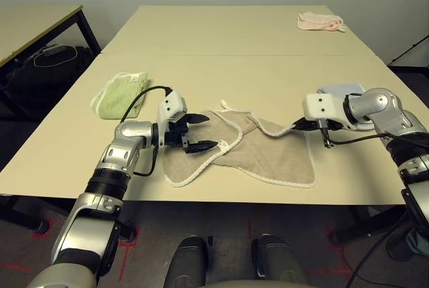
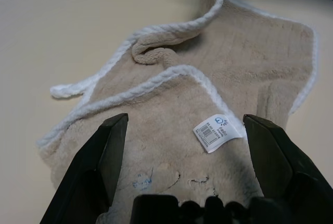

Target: Fold the towel and set it aside.

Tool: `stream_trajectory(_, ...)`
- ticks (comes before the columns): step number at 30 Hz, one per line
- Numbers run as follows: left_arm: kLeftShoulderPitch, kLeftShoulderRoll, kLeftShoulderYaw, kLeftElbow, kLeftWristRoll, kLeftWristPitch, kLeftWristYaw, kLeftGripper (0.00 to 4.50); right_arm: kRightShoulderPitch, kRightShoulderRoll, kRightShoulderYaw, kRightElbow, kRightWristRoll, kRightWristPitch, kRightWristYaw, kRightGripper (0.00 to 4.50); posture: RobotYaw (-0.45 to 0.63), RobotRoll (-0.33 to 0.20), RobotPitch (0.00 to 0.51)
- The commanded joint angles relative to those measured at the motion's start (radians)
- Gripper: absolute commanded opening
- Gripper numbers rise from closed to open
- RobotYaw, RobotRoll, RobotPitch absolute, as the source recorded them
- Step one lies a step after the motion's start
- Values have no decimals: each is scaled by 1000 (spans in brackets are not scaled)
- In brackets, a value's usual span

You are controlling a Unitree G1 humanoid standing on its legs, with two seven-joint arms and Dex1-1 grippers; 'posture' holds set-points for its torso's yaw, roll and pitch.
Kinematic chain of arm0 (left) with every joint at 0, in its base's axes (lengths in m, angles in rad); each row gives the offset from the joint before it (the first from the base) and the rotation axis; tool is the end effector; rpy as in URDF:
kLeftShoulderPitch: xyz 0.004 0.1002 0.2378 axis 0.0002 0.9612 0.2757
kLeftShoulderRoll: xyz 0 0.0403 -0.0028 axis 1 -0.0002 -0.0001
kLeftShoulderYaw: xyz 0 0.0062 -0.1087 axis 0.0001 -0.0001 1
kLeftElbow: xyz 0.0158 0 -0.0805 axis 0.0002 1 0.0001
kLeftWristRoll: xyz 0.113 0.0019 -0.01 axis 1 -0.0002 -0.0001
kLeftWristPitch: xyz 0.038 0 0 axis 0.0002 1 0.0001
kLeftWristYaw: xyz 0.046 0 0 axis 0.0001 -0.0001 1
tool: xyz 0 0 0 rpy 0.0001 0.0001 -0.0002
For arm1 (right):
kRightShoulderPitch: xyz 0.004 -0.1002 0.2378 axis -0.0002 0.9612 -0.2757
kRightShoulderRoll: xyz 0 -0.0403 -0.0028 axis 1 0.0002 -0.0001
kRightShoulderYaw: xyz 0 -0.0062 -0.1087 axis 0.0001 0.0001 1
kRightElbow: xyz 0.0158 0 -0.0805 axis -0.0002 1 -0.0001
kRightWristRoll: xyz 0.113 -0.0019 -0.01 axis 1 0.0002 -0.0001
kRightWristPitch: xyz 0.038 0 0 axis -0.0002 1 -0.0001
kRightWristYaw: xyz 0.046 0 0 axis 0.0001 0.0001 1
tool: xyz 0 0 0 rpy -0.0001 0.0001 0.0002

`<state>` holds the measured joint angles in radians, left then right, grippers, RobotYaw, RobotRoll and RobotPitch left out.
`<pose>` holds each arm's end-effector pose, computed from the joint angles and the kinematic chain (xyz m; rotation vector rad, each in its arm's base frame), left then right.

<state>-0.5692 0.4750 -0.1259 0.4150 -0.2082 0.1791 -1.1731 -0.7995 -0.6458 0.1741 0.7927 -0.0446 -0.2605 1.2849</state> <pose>0.3211 0.2148 0.1155 0.2443 0.2196 -1.1880 0.3439 -0.2647 0.1621 -0.7633 0.2518 1.1676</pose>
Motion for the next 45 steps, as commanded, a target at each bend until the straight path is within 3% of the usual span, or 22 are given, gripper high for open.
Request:
stream_trajectory(1,-13,-15,6,-50,-19,92,38,4500,51,22,-49,-68,70,87,-22,61,6,0,2)
stream_trajectory(10,-38,1,-30,-51,21,84,27,4500,107,72,-164,-236,194,204,-147,61,-11,0,7)
stream_trajectory(20,-30,-9,-37,-46,26,74,32,4500,-87,181,-250,-265,246,17,-348,61,-19,0,6)
stream_trajectory(36,-5,-22,-30,-47,21,79,72,4500,-240,210,-266,-129,185,-321,-560,61,-8,0,4)
stream_trajectory(45,-13,-42,-33,-35,22,79,89,4500,-331,181,-236,-23,74,-502,-649,61,-10,0,2)
